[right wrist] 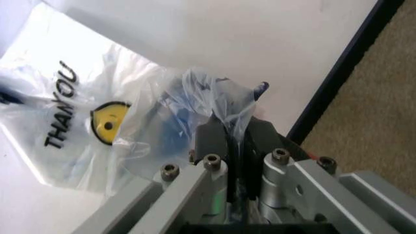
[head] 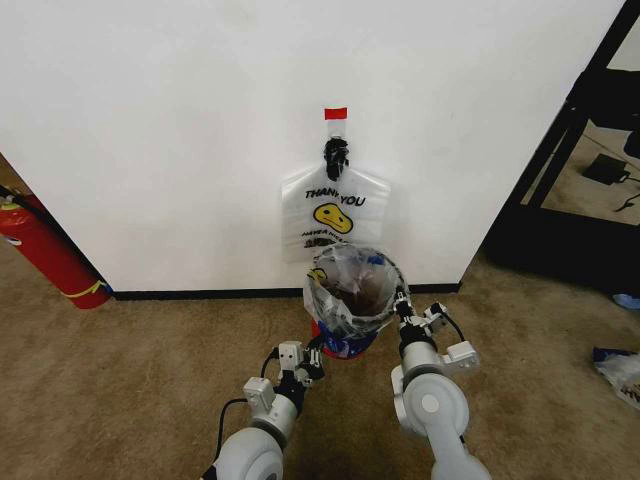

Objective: Pick up the garbage bag from the wall and place it over the trash bin.

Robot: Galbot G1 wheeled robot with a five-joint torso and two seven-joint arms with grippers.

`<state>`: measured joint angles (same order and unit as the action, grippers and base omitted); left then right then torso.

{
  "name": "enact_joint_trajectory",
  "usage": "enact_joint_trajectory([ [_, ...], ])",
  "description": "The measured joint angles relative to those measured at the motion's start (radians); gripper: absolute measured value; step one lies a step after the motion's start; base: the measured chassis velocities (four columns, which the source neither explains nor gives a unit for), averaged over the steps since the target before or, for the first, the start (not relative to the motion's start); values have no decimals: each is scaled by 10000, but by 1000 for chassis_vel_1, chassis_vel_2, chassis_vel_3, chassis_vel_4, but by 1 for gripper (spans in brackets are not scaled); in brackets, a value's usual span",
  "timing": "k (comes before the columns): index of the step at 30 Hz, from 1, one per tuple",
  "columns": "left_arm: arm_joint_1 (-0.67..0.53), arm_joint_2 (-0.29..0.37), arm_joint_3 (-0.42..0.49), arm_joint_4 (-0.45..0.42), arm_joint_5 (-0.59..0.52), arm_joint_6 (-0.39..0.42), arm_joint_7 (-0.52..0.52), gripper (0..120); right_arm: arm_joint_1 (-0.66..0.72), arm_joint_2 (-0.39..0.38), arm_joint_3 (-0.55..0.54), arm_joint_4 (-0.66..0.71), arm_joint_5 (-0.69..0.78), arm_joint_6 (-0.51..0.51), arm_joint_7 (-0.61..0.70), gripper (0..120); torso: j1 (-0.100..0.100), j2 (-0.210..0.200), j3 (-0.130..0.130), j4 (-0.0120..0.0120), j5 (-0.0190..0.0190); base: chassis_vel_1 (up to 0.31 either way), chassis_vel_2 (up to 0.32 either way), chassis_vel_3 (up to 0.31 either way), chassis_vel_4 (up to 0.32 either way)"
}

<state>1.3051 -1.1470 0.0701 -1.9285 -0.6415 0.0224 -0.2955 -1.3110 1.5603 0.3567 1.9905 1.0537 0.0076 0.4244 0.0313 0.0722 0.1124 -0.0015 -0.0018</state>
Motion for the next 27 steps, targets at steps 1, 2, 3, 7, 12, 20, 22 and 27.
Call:
enact_joint_trajectory([
  [1, -49, -84, 29, 147, 74, -16, -75, 0, -25, 28, -29, 25, 6, -14, 1, 1, 0, 0, 0, 0, -1, 0, 0, 0, 0],
  [2, -148, -185, 65, 339, 143, -31, -174, 0, -45, 85, -50, 34, -2, -37, 9, 1, 0, 0, 0, 0, -2, 0, 0, 0, 0],
  [3, -234, -230, 94, 462, 166, -41, -228, 0, -51, 133, -63, 34, -6, -58, 23, 1, 0, 0, 0, 0, -1, 0, 0, 0, 0],
  [7, -491, -322, 163, 795, 187, -57, -320, 0, -70, 249, -104, 34, -20, -77, 36, 1, 0, 0, 0, -1, -1, 0, 0, 0, 0],
  [12, -751, -466, 183, 1355, 287, -168, -407, 0, -104, 344, -159, -3, -42, -91, 42, 1, 0, 0, 0, -1, 0, 0, 0, 0, 0],
  [20, -646, -478, 153, 1145, 190, -216, -442, 0, -75, 382, -186, -103, -53, -94, 41, 1, 0, 0, 0, 0, 0, 0, 0, 0, 0],
  [22, -513, -401, 158, 798, 155, -156, -420, 5, -40, 392, -185, -183, -70, -89, 36, 1, 0, 0, 0, -1, -1, 0, 0, 0, 0],
  [27, -351, -214, 154, 426, 241, -23, -318, 16, 16, 393, -151, -281, -71, -87, 27, 1, 0, 0, 0, 0, -1, 0, 0, 0, 0],
])
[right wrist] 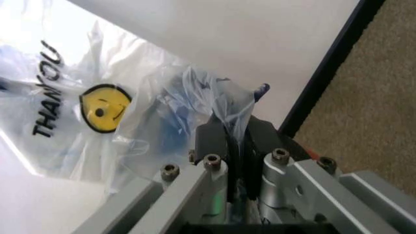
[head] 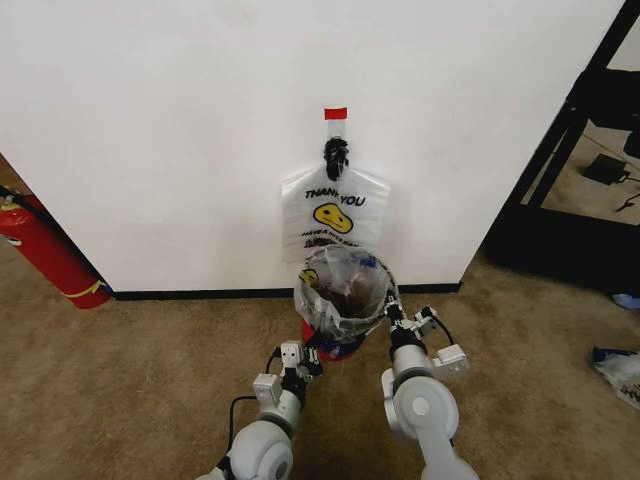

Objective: Pick up the garbage bag from the wall and place it over the trash bin.

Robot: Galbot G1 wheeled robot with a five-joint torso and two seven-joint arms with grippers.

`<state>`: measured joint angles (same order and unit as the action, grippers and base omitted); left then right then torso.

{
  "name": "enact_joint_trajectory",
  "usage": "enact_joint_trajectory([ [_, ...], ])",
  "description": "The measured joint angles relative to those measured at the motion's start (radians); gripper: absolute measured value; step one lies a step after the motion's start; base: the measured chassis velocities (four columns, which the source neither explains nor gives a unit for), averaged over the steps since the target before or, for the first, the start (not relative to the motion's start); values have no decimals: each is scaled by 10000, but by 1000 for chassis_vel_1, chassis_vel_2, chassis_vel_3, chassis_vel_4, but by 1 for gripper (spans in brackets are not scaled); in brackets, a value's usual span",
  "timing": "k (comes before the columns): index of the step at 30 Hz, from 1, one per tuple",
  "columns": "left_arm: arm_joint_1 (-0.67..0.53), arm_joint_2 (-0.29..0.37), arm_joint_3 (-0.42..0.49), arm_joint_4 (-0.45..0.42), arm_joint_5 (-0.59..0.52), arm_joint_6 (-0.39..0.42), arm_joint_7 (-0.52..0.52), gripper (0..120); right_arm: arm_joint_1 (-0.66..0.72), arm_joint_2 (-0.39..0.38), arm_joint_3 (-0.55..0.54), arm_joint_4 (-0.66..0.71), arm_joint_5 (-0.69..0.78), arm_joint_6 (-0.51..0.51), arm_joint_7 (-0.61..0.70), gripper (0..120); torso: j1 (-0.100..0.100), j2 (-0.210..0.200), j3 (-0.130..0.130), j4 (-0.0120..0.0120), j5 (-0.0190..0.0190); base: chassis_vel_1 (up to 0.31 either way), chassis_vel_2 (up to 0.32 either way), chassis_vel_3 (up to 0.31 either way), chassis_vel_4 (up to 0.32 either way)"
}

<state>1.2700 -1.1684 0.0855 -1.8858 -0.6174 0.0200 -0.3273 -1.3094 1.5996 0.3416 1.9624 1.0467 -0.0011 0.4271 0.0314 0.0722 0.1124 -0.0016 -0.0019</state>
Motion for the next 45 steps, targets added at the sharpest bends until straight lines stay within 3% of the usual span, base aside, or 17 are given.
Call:
enact_joint_trajectory([
  [5, 580, 510, -144, -744, 788, 502, 47, 40, 150, 52, 55, -303, -85, 73, -95, 1, 0, 0, 0, 0, 0, 0, 0, 0, 0],
  [6, 580, 510, -144, -744, 788, 502, 47, 40, 150, 52, 55, -303, -85, 73, -95, 1, 0, 0, 0, 0, 0, 0, 0, 0, 0],
  [12, 1120, 712, -688, -987, 1187, 381, -22, 68, 331, 81, 18, -852, -259, 190, -319, 1, 0, 0, 0, 0, -2, 0, 0, 0, 0],
  [14, 1157, 712, -765, -990, 1187, 318, -52, 70, 345, 82, 9, -905, -275, 196, -337, 1, 0, 0, 0, 0, -2, 0, 0, 0, 0],
  [18, 1537, 552, -1636, -1154, 787, -381, -318, 86, 343, 84, -244, -1388, -538, 259, -567, 1, 0, 1, 0, 0, -5, 0, 0, 0, 0],
  [20, 2092, 495, -2533, -1603, 106, -696, -7, 97, 212, 84, -572, -1862, -926, 416, -912, 1, 0, 0, 0, 1, 3, 0, 0, 0, 0],
  [27, 3080, 234, -3580, -2166, -60, -1355, 432, 100, 169, 75, -860, -2710, -1464, 617, -1400, 1, -1, 1, -2, -1, -14, 0, 0, 0, 0],
  [35, 3272, 179, -3772, -2479, 84, -1423, 407, 100, 194, 68, -875, -2936, -1527, 617, -1696, 1, -1, 1, -2, 3, -10, 0, 0, 0, 0],
  [45, 3105, 43, -3349, -2728, 545, -1237, 232, 100, -253, 65, -833, -2174, -1411, 470, -1537, 38, 0, 1, 1, 3, -1, 0, 0, 0, 0],
])
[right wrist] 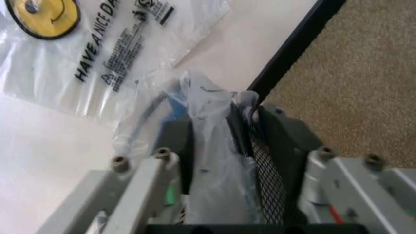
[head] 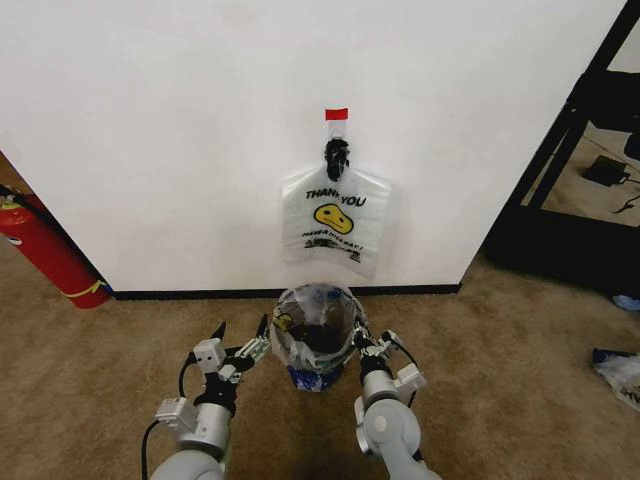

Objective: Pick up the garbage bag from the wall and place it over the trash bin.

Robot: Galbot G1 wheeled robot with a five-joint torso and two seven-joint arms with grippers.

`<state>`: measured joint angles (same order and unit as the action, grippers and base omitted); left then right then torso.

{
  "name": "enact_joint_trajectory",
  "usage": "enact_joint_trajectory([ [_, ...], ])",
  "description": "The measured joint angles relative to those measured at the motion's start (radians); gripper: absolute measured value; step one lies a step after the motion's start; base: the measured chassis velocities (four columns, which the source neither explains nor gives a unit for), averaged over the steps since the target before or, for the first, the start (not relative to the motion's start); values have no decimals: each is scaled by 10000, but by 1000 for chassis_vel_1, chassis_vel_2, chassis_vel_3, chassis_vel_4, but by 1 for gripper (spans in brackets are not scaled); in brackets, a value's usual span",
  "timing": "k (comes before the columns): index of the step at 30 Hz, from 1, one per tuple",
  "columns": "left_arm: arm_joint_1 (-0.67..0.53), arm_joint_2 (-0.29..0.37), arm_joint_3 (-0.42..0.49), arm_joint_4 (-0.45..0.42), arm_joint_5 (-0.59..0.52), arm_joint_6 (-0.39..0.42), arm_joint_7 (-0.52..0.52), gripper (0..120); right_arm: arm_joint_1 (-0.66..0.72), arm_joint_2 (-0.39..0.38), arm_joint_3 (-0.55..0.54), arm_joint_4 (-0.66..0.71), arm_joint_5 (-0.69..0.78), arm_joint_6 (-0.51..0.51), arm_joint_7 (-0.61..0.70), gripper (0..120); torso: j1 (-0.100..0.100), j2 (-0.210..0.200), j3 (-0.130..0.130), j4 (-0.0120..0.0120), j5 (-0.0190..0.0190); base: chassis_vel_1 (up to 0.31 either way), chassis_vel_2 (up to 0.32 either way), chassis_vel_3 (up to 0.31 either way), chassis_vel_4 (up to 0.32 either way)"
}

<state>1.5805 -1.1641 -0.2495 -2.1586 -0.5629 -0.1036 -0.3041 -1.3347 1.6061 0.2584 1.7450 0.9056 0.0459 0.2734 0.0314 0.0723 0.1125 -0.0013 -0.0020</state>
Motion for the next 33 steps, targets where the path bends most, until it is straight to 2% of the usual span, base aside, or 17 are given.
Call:
enact_joint_trajectory([
  [5, 0, -35, 154, -46, 251, 39, -30, 100, -221, 4, 33, 346, 6, 1, -7, 56, 0, 0, 0, -2, 1, 0, 0, 0, 0],
  [6, 3, -46, 157, -83, 305, 54, -46, 100, -308, 0, 32, 537, 10, 1, -7, 63, 0, 0, 0, -3, 5, 0, 0, 0, 0],
  [7, 3, -46, 157, -83, 305, 54, -46, 100, -308, 0, 32, 537, 10, 1, -7, 63, 0, 0, 0, -3, 5, 0, 0, 0, 0],
  [10, 29, -53, 126, -163, 369, 69, -64, 100, -543, -138, -13, 998, 13, -15, 4, 74, 0, -1, 0, -9, 31, 0, 0, 0, 0],
  [14, 133, -58, 5, -181, 648, 12, -73, 100, -1012, -641, 106, 1905, -250, -18, 19, 91, 0, 0, -1, -6, 17, 0, 0, 0, 0],
  [19, 293, -79, -210, -137, 849, -198, -46, 100, -1691, -1262, 527, 2635, -901, 289, -444, 100, 0, 0, -2, -4, 7, 0, 0, 0, 0],
  [21, 360, -161, -474, 40, 1353, -611, 52, 100, -2243, -1624, 844, 2986, -1783, 843, -826, 100, -1, 0, -2, -4, 4, 0, 0, 0, 0],
  [23, 367, -185, -535, 105, 1497, -739, 77, 100, -2357, -1684, 899, 3020, -1970, 992, -887, 100, 0, 0, -3, -4, 4, 0, 0, 0, 0],
  [26, 503, -312, -901, 342, 2017, -1352, 200, 100, -3105, -1911, 1399, 3041, -3529, 2214, -1299, 100, 0, 0, -2, -6, 1, 0, 0, 0, 0],
  [28, 876, -367, -1183, 371, 2081, -1737, 297, 100, -3768, -1847, 1863, 2903, -5055, 3472, -1610, 100, 0, 0, -2, -4, 4, 0, 0, 0, 0],
  [30, 1114, -428, -1348, 395, 2141, -2004, 333, 100, -4108, -1692, 2118, 2834, -5908, 4228, -1699, 100, -1, 0, -3, -3, 2, 0, 0, 0, 0],
  [31, 1114, -428, -1348, 395, 2141, -2004, 333, 100, -4108, -1692, 2118, 2834, -5908, 4228, -1699, 100, -1, 0, -3, -3, 2, 0, 0, 0, 0],
  [33, 1421, -579, -1655, 438, 2195, -2360, 376, 100, -4542, -1398, 2392, 2702, -6881, 5211, -1788, 100, -1, 0, -3, -1, 3, 0, 0, 0, 0],
])
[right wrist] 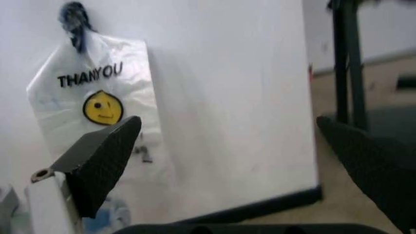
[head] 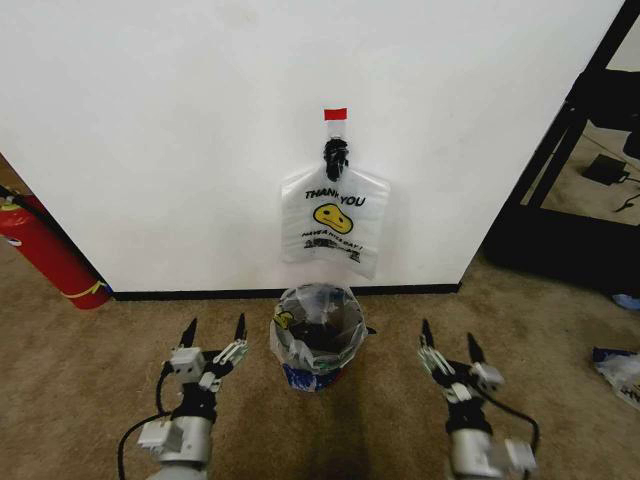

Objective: Pick up the garbage bag from the wall and place it over the trash bin.

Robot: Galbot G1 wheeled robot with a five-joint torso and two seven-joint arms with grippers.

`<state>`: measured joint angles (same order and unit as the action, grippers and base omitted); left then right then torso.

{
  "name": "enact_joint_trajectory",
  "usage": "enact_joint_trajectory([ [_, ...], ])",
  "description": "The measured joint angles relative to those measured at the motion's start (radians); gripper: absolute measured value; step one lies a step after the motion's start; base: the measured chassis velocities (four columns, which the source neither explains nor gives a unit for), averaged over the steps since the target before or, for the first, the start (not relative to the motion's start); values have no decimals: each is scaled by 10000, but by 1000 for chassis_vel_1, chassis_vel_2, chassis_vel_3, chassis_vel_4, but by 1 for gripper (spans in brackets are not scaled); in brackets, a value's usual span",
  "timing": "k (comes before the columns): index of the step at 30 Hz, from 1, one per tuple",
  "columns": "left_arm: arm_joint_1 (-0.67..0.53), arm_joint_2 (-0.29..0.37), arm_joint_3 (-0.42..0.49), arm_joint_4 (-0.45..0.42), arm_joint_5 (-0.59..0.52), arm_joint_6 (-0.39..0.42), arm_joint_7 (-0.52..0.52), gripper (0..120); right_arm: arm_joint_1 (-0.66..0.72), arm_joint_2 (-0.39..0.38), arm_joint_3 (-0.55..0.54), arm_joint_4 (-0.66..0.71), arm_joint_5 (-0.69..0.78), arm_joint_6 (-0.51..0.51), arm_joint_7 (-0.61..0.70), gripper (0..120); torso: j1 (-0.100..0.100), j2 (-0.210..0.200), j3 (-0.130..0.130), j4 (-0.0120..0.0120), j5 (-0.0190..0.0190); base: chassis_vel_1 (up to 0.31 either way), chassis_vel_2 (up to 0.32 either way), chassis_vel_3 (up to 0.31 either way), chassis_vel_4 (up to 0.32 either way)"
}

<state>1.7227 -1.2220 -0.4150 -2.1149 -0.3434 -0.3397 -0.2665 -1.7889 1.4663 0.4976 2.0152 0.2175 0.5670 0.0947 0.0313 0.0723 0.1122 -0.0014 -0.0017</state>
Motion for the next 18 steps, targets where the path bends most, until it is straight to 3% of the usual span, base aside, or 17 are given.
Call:
enact_joint_trajectory([
  [8, 558, -39, -384, -434, 327, -215, 372, 100, -707, 378, 339, -62, -1464, 1438, -98, 100, 0, 0, 1, -1, 0, 0, 0, 0, 0],
  [18, 493, -231, -135, -346, 899, -410, 398, 100, -1072, 453, 383, 496, -1697, 1560, -55, 100, 0, 0, 1, -1, -2, 0, 0, 0, 0],
])
